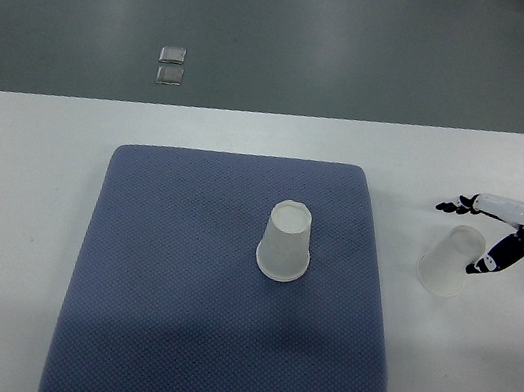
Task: Stack paper cups
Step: 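Close the right hand's fingers around the white paper cup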
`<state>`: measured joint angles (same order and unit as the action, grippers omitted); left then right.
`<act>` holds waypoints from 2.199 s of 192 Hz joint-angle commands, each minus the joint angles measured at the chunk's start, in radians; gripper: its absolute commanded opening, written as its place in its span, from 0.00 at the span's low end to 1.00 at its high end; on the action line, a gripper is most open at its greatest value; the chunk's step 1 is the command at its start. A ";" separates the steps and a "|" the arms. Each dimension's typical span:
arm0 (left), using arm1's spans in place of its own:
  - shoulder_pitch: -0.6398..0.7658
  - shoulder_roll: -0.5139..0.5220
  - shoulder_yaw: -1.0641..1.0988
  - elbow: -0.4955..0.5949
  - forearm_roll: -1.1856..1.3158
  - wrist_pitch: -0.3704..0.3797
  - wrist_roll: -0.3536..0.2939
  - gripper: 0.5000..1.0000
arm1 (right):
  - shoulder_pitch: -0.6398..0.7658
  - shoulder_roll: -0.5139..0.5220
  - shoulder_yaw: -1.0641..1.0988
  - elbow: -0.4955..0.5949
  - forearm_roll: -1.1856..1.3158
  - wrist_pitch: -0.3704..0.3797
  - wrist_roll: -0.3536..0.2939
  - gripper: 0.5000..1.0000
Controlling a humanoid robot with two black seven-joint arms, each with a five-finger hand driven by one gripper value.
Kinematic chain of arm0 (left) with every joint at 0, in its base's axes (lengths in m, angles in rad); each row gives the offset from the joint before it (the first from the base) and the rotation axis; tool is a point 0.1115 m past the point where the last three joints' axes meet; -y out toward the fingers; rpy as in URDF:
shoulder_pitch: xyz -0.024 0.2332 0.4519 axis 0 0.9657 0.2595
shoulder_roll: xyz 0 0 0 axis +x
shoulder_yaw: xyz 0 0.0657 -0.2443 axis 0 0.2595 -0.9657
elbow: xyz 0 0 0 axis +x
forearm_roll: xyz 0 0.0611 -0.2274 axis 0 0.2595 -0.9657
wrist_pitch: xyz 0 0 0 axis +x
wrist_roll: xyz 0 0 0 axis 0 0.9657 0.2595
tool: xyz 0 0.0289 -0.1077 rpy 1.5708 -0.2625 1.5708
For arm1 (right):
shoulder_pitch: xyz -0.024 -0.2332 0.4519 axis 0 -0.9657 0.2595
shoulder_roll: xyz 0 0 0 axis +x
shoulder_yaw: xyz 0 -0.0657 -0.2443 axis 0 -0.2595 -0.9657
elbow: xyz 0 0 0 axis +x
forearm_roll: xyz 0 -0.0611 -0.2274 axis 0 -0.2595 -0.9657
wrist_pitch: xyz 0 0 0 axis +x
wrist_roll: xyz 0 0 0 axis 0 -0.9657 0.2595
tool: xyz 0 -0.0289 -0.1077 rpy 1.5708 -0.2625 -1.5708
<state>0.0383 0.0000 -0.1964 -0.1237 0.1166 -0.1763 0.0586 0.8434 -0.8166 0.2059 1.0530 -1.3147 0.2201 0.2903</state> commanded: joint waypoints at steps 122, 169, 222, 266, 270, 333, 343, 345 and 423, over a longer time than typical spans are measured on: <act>0.000 0.000 0.000 0.001 0.000 0.000 0.000 1.00 | -0.003 0.024 -0.026 0.004 0.000 0.010 0.004 0.62; 0.000 0.000 0.000 -0.001 0.000 0.000 0.000 1.00 | -0.003 0.022 -0.028 0.004 -0.021 0.010 0.009 0.59; 0.000 0.000 0.000 0.001 0.000 0.000 0.000 1.00 | -0.004 0.022 -0.029 0.004 -0.032 0.010 0.009 0.60; 0.000 0.000 0.000 0.001 0.000 0.000 0.000 1.00 | 0.000 0.020 -0.040 0.002 -0.041 0.010 0.009 0.60; 0.000 0.000 0.000 -0.001 0.000 0.000 0.000 1.00 | 0.000 0.020 -0.042 0.002 -0.041 0.009 0.009 0.60; 0.000 0.000 0.000 -0.001 0.000 0.000 0.000 1.00 | 0.000 0.028 -0.065 0.001 -0.047 0.002 0.009 0.60; 0.000 0.000 0.000 -0.001 0.000 0.000 0.000 1.00 | 0.000 0.028 -0.065 0.001 -0.051 0.002 0.010 0.60; 0.000 0.000 0.000 -0.001 0.000 0.000 0.000 1.00 | 0.000 0.028 -0.065 0.001 -0.054 0.002 0.010 0.60; 0.000 0.000 0.000 -0.001 0.000 0.000 0.000 1.00 | 0.002 0.028 -0.065 0.001 -0.077 0.002 0.013 0.25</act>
<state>0.0384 0.0000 -0.1963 -0.1239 0.1167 -0.1760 0.0582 0.8435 -0.7882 0.1405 1.0539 -1.3910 0.2218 0.3022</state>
